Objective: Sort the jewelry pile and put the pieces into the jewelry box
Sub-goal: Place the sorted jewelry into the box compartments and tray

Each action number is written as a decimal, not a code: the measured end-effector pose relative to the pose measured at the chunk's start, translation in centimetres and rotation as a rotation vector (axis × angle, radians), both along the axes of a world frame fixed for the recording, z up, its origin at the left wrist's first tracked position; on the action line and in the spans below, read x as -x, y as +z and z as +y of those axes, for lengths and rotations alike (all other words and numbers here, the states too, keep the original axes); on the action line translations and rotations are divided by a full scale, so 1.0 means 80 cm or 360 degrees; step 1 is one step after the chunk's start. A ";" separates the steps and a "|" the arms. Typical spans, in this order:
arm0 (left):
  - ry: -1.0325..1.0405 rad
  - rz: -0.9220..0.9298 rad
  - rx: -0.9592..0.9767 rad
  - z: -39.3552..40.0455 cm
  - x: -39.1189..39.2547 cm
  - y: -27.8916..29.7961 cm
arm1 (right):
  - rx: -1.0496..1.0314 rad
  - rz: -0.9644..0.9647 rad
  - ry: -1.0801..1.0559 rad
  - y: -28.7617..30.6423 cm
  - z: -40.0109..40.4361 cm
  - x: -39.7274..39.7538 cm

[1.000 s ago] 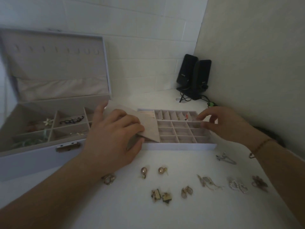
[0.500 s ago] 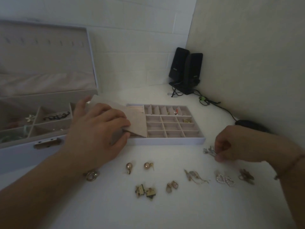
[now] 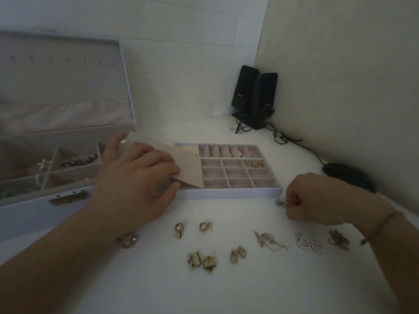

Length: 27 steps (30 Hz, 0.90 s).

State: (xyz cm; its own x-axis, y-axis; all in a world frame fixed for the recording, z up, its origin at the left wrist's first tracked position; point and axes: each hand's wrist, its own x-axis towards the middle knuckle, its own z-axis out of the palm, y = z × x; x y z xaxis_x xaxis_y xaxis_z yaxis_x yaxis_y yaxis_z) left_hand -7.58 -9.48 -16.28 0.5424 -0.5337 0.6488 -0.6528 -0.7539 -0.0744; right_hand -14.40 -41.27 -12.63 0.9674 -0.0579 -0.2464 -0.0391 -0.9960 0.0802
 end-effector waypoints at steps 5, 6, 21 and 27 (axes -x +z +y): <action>-0.0013 -0.0011 0.0021 0.000 0.001 0.000 | 0.0032 -0.0038 0.0061 0.000 -0.003 0.002; -0.0011 -0.0014 0.0022 0.000 0.002 0.000 | 0.0005 -0.0049 0.0077 0.001 -0.006 0.002; -0.0013 0.0010 0.0025 0.000 0.001 0.001 | 0.0026 -0.0599 0.0398 0.014 0.048 -0.101; -0.0019 0.0051 0.0008 0.002 0.001 0.001 | 0.0054 -0.0479 0.0422 0.002 0.055 -0.123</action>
State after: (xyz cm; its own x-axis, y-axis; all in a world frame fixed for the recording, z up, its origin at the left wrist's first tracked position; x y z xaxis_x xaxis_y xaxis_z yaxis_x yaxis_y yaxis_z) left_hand -7.64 -9.36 -16.22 0.5568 -0.5368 0.6339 -0.6635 -0.7465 -0.0493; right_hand -4.53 -36.90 -12.44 0.9786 0.2003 0.0480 0.1922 -0.9717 0.1377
